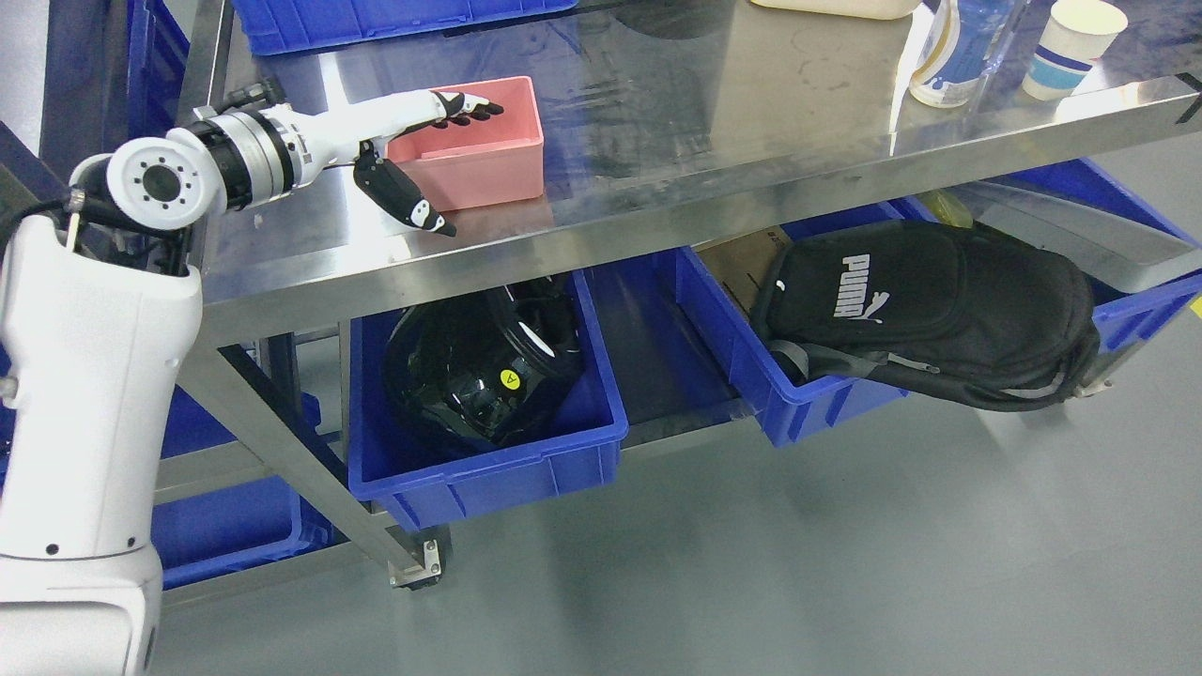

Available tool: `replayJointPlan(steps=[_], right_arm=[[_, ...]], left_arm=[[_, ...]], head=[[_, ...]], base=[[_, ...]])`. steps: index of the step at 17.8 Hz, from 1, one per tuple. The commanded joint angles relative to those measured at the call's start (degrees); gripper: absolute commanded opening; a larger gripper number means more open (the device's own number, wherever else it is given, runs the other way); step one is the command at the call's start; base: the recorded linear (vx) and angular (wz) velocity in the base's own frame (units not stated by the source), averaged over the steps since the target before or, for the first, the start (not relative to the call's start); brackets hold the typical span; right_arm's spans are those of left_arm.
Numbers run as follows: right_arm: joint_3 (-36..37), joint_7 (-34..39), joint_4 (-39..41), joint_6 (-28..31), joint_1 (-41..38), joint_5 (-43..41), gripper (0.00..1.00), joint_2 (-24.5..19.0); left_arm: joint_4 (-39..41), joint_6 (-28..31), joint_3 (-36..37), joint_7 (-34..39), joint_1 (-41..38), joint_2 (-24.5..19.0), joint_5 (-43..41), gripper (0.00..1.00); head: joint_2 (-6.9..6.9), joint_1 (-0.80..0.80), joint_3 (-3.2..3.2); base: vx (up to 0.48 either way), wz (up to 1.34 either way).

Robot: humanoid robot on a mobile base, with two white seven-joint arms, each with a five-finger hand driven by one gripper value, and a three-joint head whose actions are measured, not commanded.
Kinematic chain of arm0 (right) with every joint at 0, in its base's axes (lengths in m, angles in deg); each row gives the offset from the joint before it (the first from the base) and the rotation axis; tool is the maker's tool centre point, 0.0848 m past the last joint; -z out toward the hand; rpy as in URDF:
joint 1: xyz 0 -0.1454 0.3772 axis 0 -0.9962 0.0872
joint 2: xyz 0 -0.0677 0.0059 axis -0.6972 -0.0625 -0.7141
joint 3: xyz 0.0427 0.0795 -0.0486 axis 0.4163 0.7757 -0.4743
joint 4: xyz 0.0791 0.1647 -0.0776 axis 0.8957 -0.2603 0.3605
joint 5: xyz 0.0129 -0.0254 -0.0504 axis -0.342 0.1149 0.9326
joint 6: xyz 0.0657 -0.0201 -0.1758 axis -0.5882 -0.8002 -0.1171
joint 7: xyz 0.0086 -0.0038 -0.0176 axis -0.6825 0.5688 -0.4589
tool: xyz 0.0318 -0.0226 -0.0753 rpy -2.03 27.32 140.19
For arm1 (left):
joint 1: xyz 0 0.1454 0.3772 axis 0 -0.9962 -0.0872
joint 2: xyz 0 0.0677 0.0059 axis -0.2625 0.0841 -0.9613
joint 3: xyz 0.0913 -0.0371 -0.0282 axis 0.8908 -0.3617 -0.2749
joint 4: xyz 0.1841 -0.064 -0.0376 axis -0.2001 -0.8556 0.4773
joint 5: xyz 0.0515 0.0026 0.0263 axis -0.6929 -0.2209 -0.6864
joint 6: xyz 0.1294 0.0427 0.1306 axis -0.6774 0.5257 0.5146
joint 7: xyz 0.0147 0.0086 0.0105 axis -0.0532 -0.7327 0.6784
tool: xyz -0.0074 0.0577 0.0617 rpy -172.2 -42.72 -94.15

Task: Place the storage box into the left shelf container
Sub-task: 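Close the left hand fingers on the near rim of the pink box, then lift the pink box off the shelf and pull it toward the robot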

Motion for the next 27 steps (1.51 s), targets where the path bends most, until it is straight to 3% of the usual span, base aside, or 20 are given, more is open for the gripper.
replayJointPlan(steps=[1, 4, 8, 10, 11, 16, 23, 25, 27], right_arm=[[0.0, 10.09, 1.0, 0.0, -1.5, -0.18, 1.0, 1.0], [0.0, 10.09, 1.0, 0.0, -1.5, -0.18, 1.0, 1.0], [0.0, 10.09, 1.0, 0.0, -1.5, -0.18, 1.0, 1.0], [0.0, 10.09, 1.0, 0.0, -1.5, -0.18, 1.0, 1.0], [0.0, 10.09, 1.0, 0.0, -1.5, -0.18, 1.0, 1.0], [0.0, 10.09, 1.0, 0.0, -1.5, -0.18, 1.0, 1.0], [0.0, 10.09, 1.0, 0.0, -1.5, -0.18, 1.0, 1.0], [0.0, 10.09, 1.0, 0.0, -1.5, -0.18, 1.0, 1.0], [0.0, 10.09, 1.0, 0.0, -1.5, -0.18, 1.0, 1.0]], left_arm=[[-5.46, 1.6, 1.96, -1.89, 0.64, 4.74, -1.72, 0.86], [-5.72, 1.61, 1.17, -3.92, -0.15, 4.83, -1.64, 0.78], [-7.65, 0.82, -6.55, -4.1, -0.85, 7.89, -0.85, 0.37], [-8.09, -1.98, -8.93, -5.06, -1.99, 9.04, -0.76, 0.09], [-8.18, -3.74, -10.5, -5.06, -2.69, 9.74, -0.85, 0.03], [-8.27, -9.37, -19.73, -2.44, 0.54, 14.75, -1.11, 0.0], [-7.48, -14.12, -30.45, -2.34, 3.72, 17.1, 0.2, 0.01], [-6.6, -14.39, -31.44, -2.16, 3.19, 17.1, 4.4, 0.01], [-6.34, -14.65, -33.54, -0.07, 3.1, 17.1, 15.8, 0.01]], head=[[0.0, 0.0, 0.0], [0.0, 0.0, 0.0], [0.0, 0.0, 0.0], [0.0, 0.0, 0.0], [0.0, 0.0, 0.0], [0.0, 0.0, 0.0], [0.0, 0.0, 0.0], [0.0, 0.0, 0.0], [0.0, 0.0, 0.0]], base=[[0.0, 0.0], [0.0, 0.0], [0.0, 0.03], [0.0, 0.0], [-0.018, 0.0], [0.004, 0.01], [0.002, -0.03], [0.0, 0.0], [0.0, 0.0]])
